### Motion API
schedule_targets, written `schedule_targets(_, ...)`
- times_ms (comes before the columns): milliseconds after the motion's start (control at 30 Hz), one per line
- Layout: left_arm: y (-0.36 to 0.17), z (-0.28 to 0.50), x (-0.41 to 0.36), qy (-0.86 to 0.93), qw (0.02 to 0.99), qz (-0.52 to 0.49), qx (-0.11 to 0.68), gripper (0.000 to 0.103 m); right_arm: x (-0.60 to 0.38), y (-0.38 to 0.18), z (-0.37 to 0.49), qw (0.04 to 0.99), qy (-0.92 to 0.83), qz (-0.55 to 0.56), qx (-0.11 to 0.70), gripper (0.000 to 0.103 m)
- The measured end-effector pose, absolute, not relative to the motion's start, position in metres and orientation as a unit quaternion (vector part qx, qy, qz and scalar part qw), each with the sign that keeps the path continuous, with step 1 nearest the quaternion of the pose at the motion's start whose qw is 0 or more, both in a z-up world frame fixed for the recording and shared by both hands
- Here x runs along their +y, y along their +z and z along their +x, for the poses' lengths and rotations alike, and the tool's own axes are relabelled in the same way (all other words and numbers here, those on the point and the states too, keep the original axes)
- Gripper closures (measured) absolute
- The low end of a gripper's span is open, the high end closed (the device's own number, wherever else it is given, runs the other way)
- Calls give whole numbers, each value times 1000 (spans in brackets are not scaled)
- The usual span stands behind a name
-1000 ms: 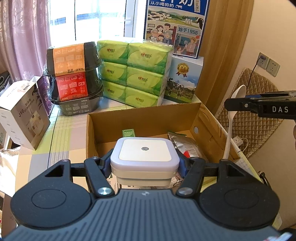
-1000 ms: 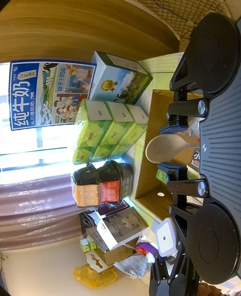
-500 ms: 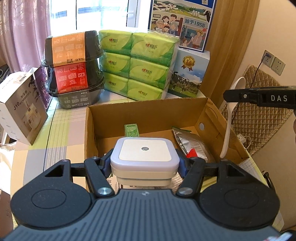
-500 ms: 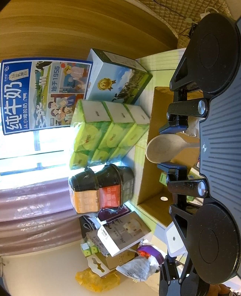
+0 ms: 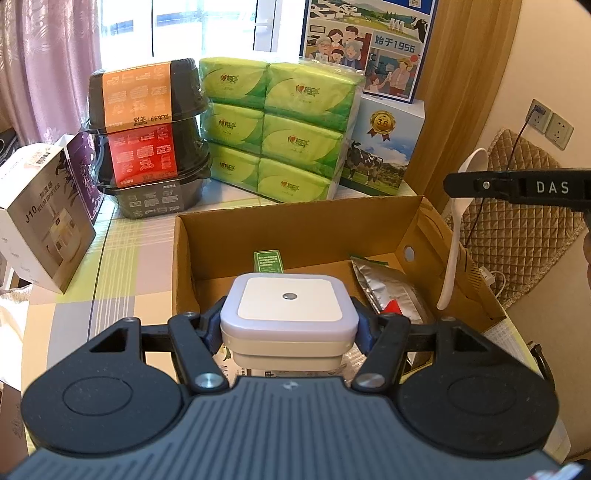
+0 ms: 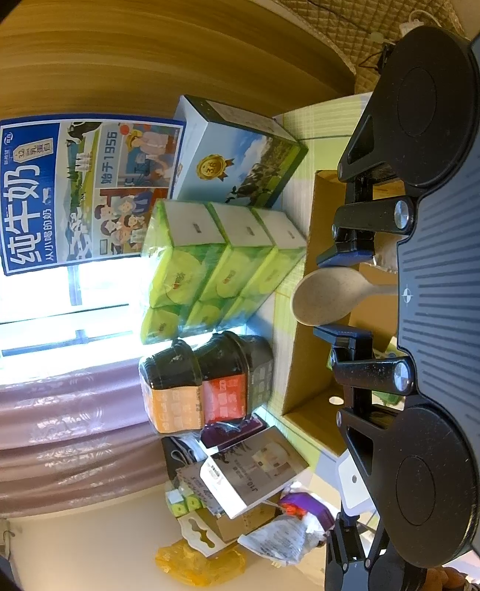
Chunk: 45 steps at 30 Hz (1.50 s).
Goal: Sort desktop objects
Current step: 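Carry the white container and wooden spoon over the cardboard box with both grippers, then open both grippers to drop the container and spoon into the box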
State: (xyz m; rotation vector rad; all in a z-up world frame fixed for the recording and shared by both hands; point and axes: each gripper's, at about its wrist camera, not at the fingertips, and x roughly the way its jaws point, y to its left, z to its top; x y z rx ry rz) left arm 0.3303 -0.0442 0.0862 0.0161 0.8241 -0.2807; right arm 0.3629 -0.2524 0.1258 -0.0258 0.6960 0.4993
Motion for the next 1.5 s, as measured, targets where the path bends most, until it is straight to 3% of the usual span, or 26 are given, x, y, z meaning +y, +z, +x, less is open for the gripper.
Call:
schedule_targets(700, 67, 343, -28, -127, 904, -22, 407, 43, -236, 105, 377, 901, 254, 18, 351, 73)
schedule_targets(733, 66, 343, -27, -125, 905, -26, 405, 40, -235, 103, 379, 898, 262, 23, 353, 69)
schedule_targets(767, 66, 343, -26, -120, 907, -31, 403, 26, -235, 102, 380, 898, 259, 30, 354, 47)
schedule_targets(800, 66, 343, -24, -112, 909, -37, 401, 18, -237, 102, 381, 901, 254, 37, 350, 30)
schedule_targets(1500, 70, 328, -11, -91, 915, -42, 391, 18, -257, 89, 366, 898, 236, 48, 368, 29)
